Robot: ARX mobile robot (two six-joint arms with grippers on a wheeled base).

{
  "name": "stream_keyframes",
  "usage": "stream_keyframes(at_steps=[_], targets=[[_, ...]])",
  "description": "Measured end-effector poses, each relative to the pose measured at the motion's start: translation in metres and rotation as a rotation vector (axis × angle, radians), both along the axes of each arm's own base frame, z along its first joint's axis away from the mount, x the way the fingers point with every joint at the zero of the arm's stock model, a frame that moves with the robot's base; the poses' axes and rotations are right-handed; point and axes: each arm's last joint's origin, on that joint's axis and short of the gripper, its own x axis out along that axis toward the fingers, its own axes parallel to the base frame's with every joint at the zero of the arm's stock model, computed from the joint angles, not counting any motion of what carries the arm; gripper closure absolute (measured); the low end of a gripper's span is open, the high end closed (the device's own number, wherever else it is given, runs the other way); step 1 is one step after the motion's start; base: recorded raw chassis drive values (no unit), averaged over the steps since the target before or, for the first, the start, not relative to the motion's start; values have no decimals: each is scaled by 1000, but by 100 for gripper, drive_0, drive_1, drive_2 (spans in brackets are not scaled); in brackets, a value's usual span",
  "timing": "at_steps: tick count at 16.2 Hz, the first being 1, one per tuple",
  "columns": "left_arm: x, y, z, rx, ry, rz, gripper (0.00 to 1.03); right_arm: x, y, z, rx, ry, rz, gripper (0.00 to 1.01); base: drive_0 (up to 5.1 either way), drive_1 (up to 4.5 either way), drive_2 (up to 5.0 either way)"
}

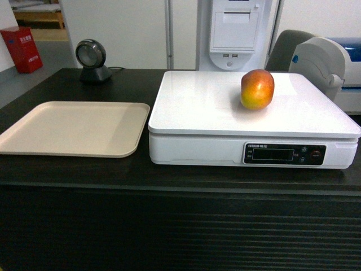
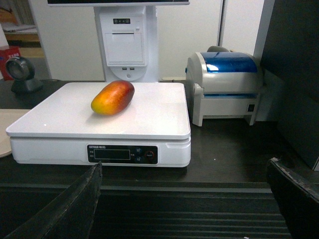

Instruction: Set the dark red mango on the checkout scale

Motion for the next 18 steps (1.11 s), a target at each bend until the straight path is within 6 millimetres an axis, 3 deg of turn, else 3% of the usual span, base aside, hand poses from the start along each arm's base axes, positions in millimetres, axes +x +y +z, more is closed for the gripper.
stream_keyframes(at_steps=[18], targets=[[0,0,0,0,-2,0,5,0,0,0,0,-2,0,3,0,0,0]])
